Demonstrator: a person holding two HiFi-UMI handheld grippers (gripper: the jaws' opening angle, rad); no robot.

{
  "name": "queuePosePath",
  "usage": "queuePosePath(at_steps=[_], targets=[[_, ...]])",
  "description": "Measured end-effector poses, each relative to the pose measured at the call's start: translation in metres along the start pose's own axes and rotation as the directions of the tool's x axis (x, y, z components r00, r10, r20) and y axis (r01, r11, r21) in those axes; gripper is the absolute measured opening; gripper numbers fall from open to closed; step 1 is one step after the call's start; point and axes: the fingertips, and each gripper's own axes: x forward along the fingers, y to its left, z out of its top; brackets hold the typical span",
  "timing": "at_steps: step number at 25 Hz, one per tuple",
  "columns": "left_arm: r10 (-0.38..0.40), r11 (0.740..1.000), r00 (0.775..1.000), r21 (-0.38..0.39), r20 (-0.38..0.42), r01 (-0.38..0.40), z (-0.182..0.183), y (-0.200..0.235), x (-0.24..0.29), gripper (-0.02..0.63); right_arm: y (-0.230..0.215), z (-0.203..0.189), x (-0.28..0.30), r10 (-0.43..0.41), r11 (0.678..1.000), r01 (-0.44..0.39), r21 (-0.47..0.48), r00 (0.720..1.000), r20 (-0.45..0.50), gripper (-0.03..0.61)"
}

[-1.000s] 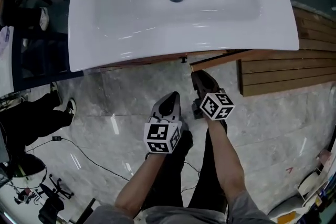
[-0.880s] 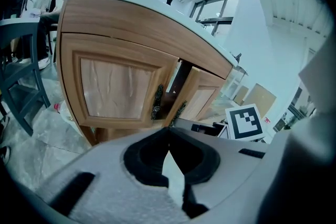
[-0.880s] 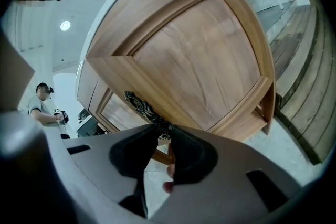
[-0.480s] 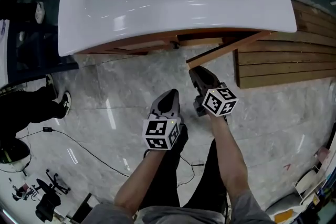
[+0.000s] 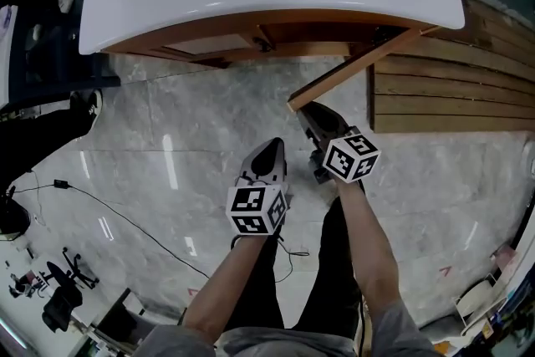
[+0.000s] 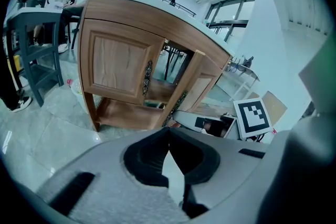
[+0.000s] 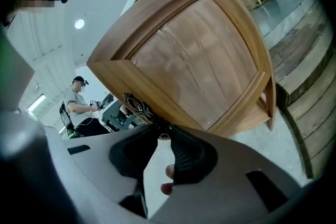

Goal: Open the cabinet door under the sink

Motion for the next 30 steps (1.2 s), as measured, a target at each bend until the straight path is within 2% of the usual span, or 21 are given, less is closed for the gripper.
queuePosePath(at_steps=[6,14,19,22,30], targets=[[0.047,0.997,0.999,-0.057,-0.003,-0.047,-0.024,-0.016,-0.001,0.008,-0.004,-0.011,-0.027,0.043,0.999,-0.044,-0.017,0.998,-0.042,0.084],[0.052,0.995,0.999,-0.082,-0.005,-0.052,-0.051,-0.051,0.002,0.008,-0.018,-0.026,-0.08,0.062,0.998,-0.063,-0.015,0.996,-0.07,0.083],[0.014,0.997,1.0,-0.077,-0.025,-0.015,-0.071,-0.088,0.007,0.008,-0.043,-0.03,-0.13,0.013,1.0,-0.013,0.016,0.999,-0.044,0.067],[-0.014,0.998,0.999,-0.065,-0.033,0.012,-0.079,-0.11,0.012,0.008,-0.059,-0.027,-0.154,-0.025,1.0,0.024,-0.005,0.999,-0.036,0.06],[-0.072,0.997,0.996,-0.02,-0.053,0.071,-0.081,-0.152,0.022,0.008,-0.104,-0.005,-0.207,-0.183,0.983,0.181,0.044,0.981,0.068,0.051]])
